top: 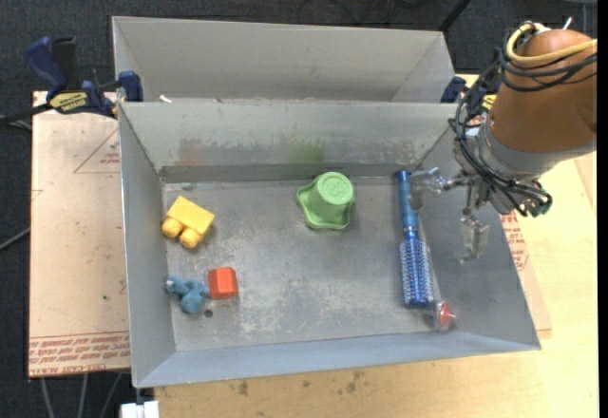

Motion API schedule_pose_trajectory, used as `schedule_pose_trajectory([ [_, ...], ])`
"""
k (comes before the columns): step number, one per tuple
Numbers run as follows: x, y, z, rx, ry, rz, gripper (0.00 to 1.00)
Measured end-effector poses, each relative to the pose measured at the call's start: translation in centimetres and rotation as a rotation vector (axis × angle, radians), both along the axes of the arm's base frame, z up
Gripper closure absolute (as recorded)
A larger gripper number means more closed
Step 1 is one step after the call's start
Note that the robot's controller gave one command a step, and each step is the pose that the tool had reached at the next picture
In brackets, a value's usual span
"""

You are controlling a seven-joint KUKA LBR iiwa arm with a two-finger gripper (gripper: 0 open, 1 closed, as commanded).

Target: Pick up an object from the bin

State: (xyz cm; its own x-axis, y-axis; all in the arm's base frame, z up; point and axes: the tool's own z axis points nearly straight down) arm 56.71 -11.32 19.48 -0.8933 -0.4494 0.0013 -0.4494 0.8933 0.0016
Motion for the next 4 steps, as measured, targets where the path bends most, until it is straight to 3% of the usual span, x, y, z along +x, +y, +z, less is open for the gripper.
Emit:
schedule_pose_trajectory([
  [1, 2.7, -1.7, -12.4, 0.011, -0.002, 0.391, 0.00],
  [2, 2.7, -2.0, -12.3, 0.005, -0.005, 0.394, 1.00],
  [3, 6.1, -1.6, -1.0, -0.003, -0.013, 0.388, 1.00],
  [4, 3.4, 0.0, 7.0, -0.002, -0.011, 0.375, 1.00],
])
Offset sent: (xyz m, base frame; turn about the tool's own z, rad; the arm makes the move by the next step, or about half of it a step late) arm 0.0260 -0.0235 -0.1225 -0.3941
